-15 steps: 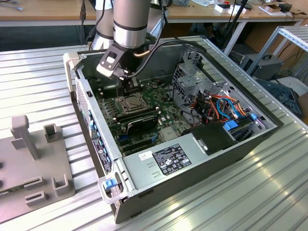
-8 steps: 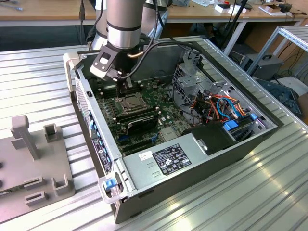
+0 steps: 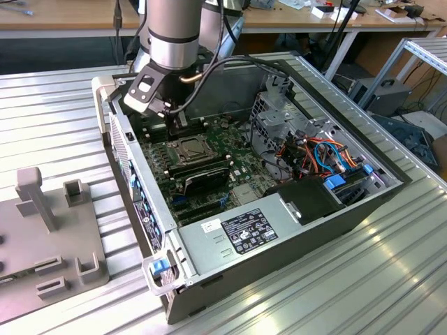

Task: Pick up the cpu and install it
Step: 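Install the first cpu locking lever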

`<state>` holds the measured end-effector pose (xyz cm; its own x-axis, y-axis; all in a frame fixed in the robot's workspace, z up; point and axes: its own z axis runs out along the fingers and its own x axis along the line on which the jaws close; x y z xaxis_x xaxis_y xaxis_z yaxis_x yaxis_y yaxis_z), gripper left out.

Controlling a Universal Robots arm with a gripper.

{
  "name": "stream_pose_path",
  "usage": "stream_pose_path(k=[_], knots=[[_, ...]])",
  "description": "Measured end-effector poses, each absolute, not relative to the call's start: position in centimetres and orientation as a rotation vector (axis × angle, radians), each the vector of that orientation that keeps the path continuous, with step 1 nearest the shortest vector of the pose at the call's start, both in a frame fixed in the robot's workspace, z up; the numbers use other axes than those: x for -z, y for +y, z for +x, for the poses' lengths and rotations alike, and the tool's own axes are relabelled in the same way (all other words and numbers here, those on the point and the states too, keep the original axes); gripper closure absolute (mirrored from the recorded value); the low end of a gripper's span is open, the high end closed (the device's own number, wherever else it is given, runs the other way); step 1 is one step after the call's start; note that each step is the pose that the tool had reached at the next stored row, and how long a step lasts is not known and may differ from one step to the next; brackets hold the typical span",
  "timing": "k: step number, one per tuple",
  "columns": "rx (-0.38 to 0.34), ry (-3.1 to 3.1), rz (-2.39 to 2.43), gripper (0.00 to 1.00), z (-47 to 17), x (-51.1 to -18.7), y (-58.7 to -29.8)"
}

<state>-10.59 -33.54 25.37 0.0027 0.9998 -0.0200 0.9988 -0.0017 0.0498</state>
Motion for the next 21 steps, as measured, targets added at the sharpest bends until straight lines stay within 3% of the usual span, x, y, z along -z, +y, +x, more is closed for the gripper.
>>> stream_pose_path(k=[21], knots=[[-0.033,2.184,2.189,0.89,-11.2,-25.5,-32.0]])
